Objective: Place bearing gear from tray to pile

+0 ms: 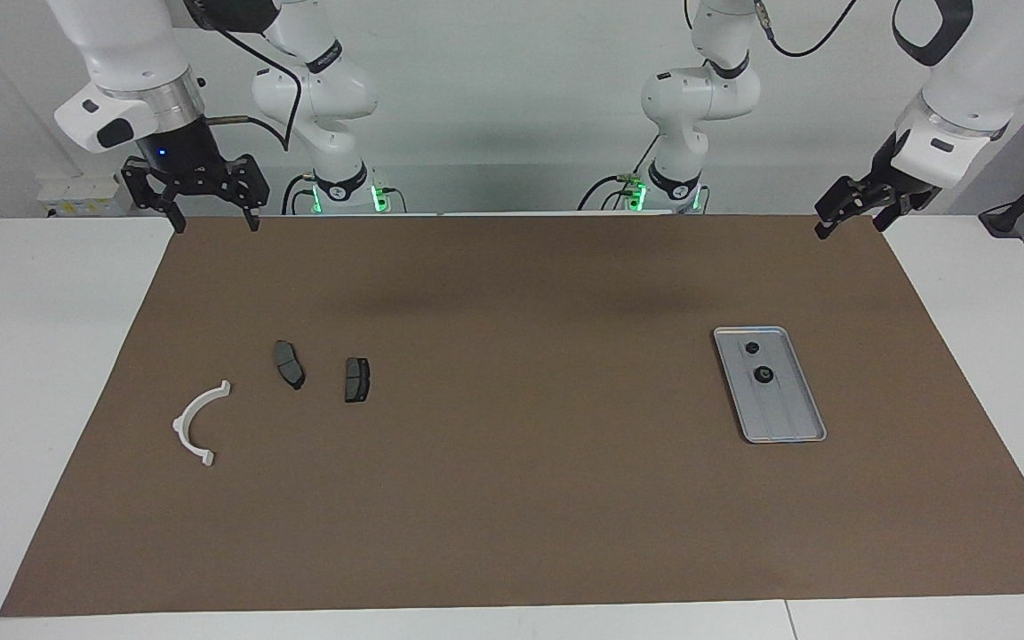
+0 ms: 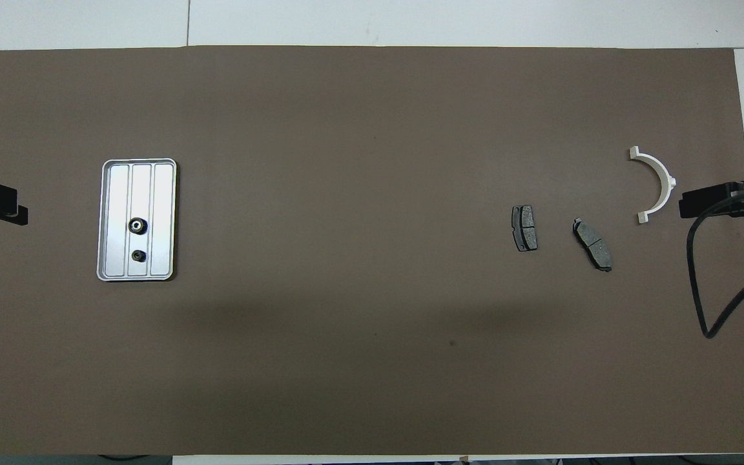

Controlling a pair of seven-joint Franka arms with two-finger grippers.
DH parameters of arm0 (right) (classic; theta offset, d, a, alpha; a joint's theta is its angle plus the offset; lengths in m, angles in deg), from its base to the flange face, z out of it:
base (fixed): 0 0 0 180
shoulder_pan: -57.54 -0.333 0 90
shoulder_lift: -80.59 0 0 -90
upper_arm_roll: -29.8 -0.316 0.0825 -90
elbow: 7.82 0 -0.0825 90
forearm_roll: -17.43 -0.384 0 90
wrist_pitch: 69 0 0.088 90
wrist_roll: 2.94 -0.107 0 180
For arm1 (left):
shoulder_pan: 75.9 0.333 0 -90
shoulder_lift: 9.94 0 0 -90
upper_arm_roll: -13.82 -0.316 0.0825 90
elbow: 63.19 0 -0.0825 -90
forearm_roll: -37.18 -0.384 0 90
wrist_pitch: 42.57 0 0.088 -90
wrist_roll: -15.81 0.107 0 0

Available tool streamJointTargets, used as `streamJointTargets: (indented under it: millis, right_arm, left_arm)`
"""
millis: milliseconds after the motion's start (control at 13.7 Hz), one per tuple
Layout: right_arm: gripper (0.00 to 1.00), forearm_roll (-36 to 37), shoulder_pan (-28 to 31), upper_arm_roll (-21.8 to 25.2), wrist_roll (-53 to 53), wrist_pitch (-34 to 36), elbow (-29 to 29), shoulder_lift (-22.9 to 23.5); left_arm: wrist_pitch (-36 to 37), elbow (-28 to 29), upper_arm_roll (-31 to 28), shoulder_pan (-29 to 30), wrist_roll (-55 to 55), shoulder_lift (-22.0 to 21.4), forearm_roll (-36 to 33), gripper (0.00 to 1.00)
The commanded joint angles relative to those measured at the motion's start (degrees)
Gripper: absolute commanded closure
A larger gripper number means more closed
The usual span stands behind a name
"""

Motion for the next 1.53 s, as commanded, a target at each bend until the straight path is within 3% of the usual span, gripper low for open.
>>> streamJointTargets:
  millis: [0, 731, 950, 1462]
  right_arm:
    - [0.0, -1.8, 1.3, -0.6, 1.0, 2.0, -0.2, -0.9]
    - [0.0, -3.0, 4.3, -3.1, 0.9, 6.3, 1.4, 0.5]
    - [0.0, -2.9, 4.3, -3.0, 0.9, 6.0, 1.4, 0.5]
    - [0.0, -2.9, 3.9, -3.0, 0.8, 5.5, 1.4, 0.5]
  left_arm:
    - [0.4, -0.1, -0.3, -0.3, 0.7, 0.0, -0.7, 0.0]
    - [-0.1, -1.1, -1.3, -0.3, -2.4, 1.3, -0.6, 0.0]
    - [-7.9, 5.4, -0.4, 0.1, -1.8, -0.6, -0.9, 0.0]
    - [-32.4, 23.4, -0.4, 0.6, -2.6, 4.1, -0.7, 0.0]
